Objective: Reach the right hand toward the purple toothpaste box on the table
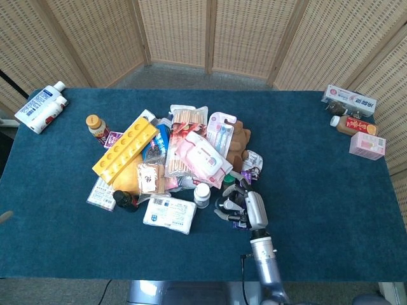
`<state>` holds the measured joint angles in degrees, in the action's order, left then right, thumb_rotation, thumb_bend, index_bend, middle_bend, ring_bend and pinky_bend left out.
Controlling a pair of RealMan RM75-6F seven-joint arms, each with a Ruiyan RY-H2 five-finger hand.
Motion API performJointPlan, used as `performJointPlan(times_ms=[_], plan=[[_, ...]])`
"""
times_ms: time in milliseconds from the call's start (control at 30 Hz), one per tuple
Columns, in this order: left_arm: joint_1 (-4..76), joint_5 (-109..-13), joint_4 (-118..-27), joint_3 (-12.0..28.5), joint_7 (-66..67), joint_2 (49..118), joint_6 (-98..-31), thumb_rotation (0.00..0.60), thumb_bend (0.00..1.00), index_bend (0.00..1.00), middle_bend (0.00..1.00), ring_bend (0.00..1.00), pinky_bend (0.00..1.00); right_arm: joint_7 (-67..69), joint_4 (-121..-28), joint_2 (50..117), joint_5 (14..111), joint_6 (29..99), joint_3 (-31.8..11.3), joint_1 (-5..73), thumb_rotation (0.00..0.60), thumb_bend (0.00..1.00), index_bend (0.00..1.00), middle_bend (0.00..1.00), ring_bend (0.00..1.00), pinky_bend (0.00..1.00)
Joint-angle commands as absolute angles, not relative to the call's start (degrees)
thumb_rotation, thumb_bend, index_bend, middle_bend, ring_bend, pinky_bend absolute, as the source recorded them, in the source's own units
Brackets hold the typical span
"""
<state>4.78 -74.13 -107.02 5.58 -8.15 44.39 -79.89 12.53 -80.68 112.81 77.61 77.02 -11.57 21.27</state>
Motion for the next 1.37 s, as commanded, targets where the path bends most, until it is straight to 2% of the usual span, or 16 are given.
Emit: performJointPlan(times_ms=[33, 233, 533, 967, 1367], plan=[[4.75, -74.29, -107.03, 5.56, -8.39, 44.3, -79.87, 0.6, 0.0, 0.15, 0.0, 0.0, 0.0, 12.07, -81.31, 112.63, 78.27, 77.57, -11.69, 21.13, 0.6, 0.0, 0.71, 0.9, 0.68, 0.69], [4.68, -74.8, -107.14, 5.49, -8.91, 44.12, -79.89, 0.6, 0.0, 0.15, 0.0, 0.0, 0.0, 9.77, -84.97, 111.08, 80.1, 78.92, -12.64, 21.45, 0.6, 0.0, 0.72, 0.9, 0.69, 0.71], [4.65, -75.33, -107.29, 5.4, -9.75, 43.86, -79.79, 0.6, 0.0, 0.15, 0.0, 0.0, 0.0, 2.61, -95.14, 106.29, 82.11, 80.23, -16.25, 22.95, 0.6, 0.0, 0.73, 0.9, 0.69, 0.71], [4.39, -76.57, -107.97, 5.09, -10.01, 43.62, -80.35, 0.6, 0.0, 0.15, 0.0, 0.0, 0.0, -11.05, -108.45, 102.09, 82.1, 79.03, -23.65, 28.28, 0.6, 0.0, 0.73, 0.9, 0.69, 0.71], [4.58, -76.96, -108.2, 4.84, -9.56, 43.67, -80.02, 0.6, 0.0, 0.15, 0.0, 0.0, 0.0, -17.33, -113.4, 100.76, 80.58, 79.36, -26.07, 31.35, 0.6, 0.0, 0.73, 0.91, 0.7, 0.71]])
